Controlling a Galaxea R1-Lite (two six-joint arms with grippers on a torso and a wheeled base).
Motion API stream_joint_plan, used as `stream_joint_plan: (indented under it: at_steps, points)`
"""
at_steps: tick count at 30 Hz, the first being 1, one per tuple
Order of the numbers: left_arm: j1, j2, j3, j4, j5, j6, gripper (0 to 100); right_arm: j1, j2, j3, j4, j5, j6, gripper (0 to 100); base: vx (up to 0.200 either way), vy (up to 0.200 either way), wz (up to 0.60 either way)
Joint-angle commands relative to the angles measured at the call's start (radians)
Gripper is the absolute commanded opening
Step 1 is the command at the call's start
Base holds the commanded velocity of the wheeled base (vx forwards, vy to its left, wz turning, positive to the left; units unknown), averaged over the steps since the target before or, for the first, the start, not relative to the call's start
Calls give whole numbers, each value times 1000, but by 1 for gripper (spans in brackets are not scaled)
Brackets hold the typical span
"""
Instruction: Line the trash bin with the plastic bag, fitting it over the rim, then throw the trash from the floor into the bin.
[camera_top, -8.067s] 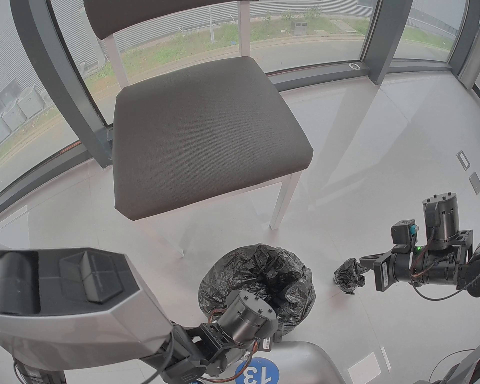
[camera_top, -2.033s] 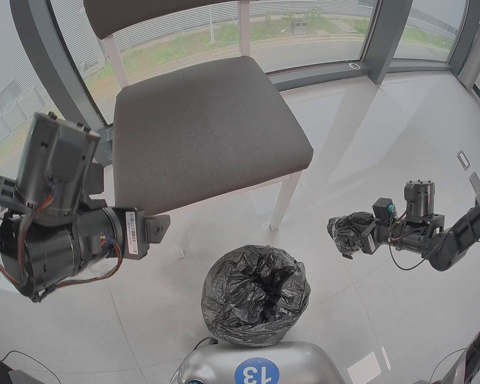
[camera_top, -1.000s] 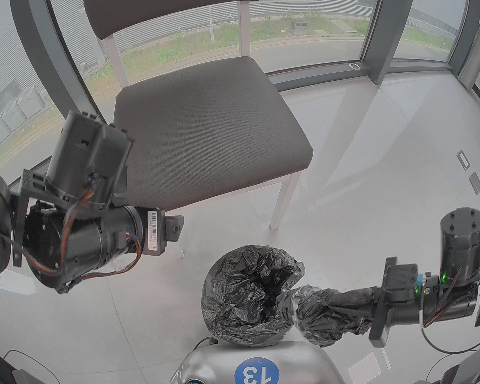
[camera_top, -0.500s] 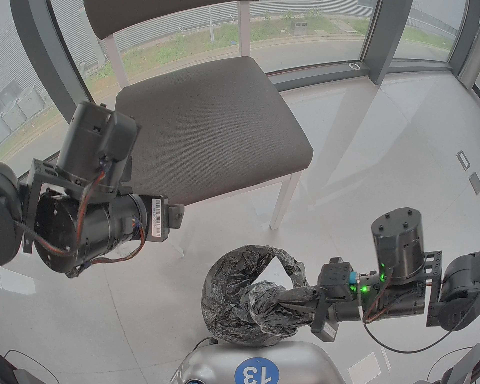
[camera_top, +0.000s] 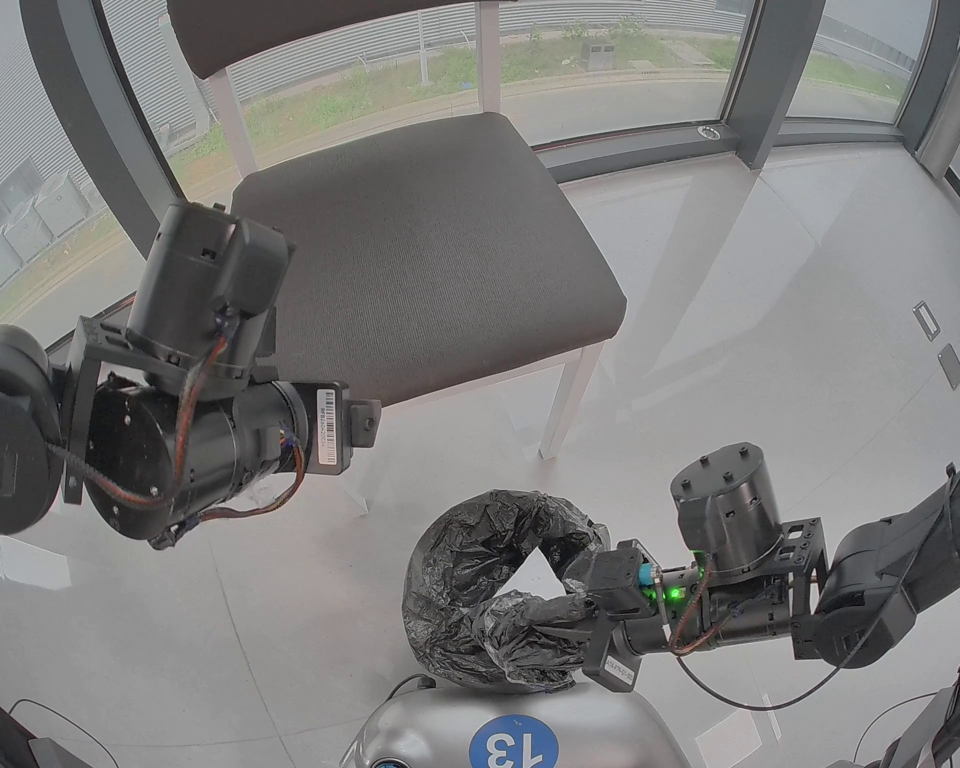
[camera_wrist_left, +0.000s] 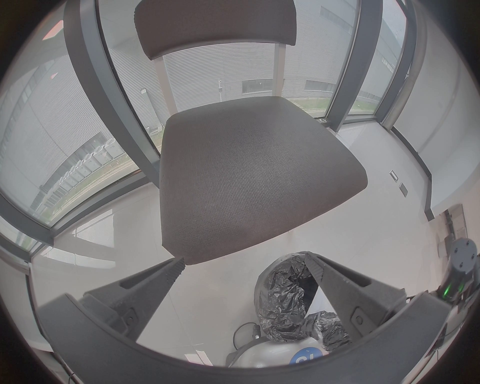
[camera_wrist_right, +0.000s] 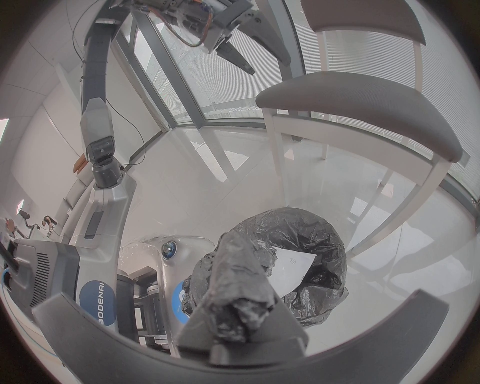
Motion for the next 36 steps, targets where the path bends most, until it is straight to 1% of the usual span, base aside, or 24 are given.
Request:
stream_joint_plan:
  at_steps: [1, 4, 9, 13, 17, 28, 29, 36]
  points:
    - [0, 4, -1, -12, 0, 0, 100, -7, 74, -23, -12, 1, -3, 0, 0, 0, 0]
    - [2, 1, 1, -12, 0, 0, 100, -29, 99, -40, -27, -1, -11, 0, 0, 0, 0]
    - [14, -10, 10, -12, 0, -2, 100, -96, 118, -88, -27, 1, -54, 0, 0, 0, 0]
    - [16, -13, 10, -12, 0, -2, 100, -140, 117, -112, -24, 4, -58, 0, 0, 0, 0]
    - [14, -13, 10, -12, 0, -2, 100, -154, 115, -115, -24, 4, -57, 0, 0, 0, 0]
    - [14, -11, 12, -12, 0, -2, 100, -147, 114, -105, -21, 4, -52, 0, 0, 0, 0]
    - [14, -11, 12, -12, 0, -2, 100, -147, 114, -105, -21, 4, -52, 100, 0, 0, 0]
    - [14, -8, 10, -12, 0, -2, 100, -148, 112, -105, -21, 4, -52, 100, 0, 0, 0]
